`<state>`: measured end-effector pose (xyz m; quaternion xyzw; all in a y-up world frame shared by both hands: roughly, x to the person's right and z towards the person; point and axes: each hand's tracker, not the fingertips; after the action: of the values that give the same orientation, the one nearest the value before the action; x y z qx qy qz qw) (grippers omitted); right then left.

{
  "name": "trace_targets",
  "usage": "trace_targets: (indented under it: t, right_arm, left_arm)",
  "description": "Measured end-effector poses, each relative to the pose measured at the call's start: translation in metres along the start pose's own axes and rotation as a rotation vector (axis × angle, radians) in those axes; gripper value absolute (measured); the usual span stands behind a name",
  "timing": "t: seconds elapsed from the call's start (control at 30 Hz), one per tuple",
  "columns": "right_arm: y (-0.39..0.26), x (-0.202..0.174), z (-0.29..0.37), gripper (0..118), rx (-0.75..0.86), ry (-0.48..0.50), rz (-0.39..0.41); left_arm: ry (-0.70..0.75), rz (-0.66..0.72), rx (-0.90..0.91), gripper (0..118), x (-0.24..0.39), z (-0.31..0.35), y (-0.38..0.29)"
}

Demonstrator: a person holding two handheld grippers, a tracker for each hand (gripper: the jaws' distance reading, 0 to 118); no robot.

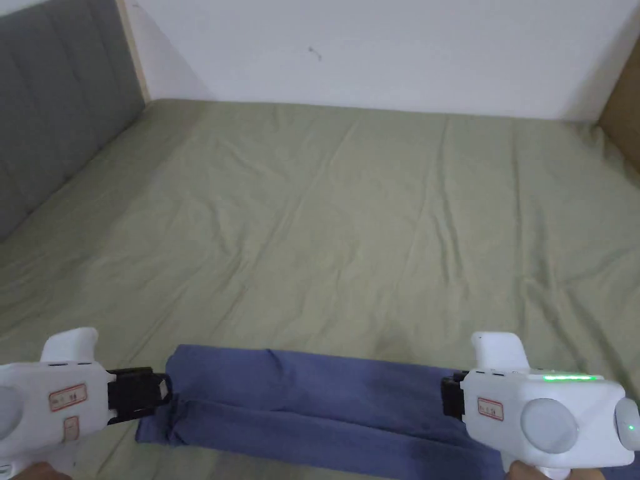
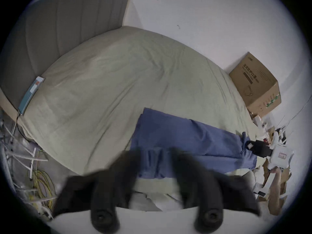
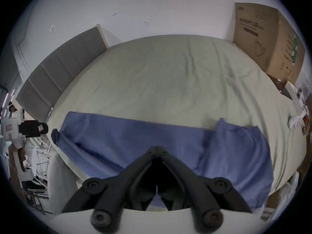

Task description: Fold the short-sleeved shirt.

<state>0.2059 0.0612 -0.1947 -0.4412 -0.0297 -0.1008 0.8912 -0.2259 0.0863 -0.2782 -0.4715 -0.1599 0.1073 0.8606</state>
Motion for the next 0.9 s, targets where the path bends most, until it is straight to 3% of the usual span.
trace_targets:
  t: [0.07, 0.13, 0.27, 0.4, 0.6, 0.63, 0.67, 0.7, 0.77, 0.9]
  right_arm:
    - [0.005, -0.011, -0.006, 0, -0.003, -0.004, 0.002]
    - [0.006, -0.017, -0.012, 0, -0.016, 0.016, 0.005]
    - [0.006, -0.029, -0.020, 0, -0.042, 0.016, 0.041]
    - [0.006, -0.029, -0.026, 0, -0.066, 0.024, 0.025]
    - [0.003, -0.023, -0.030, 0, -0.099, -0.002, 0.024]
    - [0.003, -0.021, -0.031, 0, -0.106, -0.005, 0.019]
    - [0.002, -0.021, -0.032, 0, -0.110, -0.006, 0.015]
    - [0.002, -0.021, -0.032, 0, -0.115, -0.005, 0.013]
    - [0.001, -0.020, -0.034, 0, -0.124, -0.009, 0.015]
    - [0.000, -0.020, -0.036, 0, -0.140, -0.006, 0.011]
  left_arm:
    - [-0.001, 0.004, -0.045, 108, -0.011, -0.009, 0.002]
    - [-0.032, 0.035, -0.064, 109, -0.021, -0.018, -0.001]
    - [-0.161, 0.244, -0.115, 109, -0.048, -0.052, 0.000]
    - [-0.301, 0.354, -0.136, 110, -0.053, -0.080, -0.006]
    - [-0.357, 0.340, -0.135, 109, -0.051, -0.102, 0.002]
    - [-0.357, 0.342, -0.141, 101, -0.054, -0.103, 0.006]
    - [-0.344, 0.334, -0.140, 65, -0.056, -0.101, 0.009]
    - [-0.326, 0.322, -0.135, 7, -0.061, -0.098, 0.013]
    - [-0.320, 0.366, -0.140, 6, -0.058, -0.101, 0.012]
    - [-0.324, 0.279, -0.176, 6, -0.065, -0.104, 0.018]
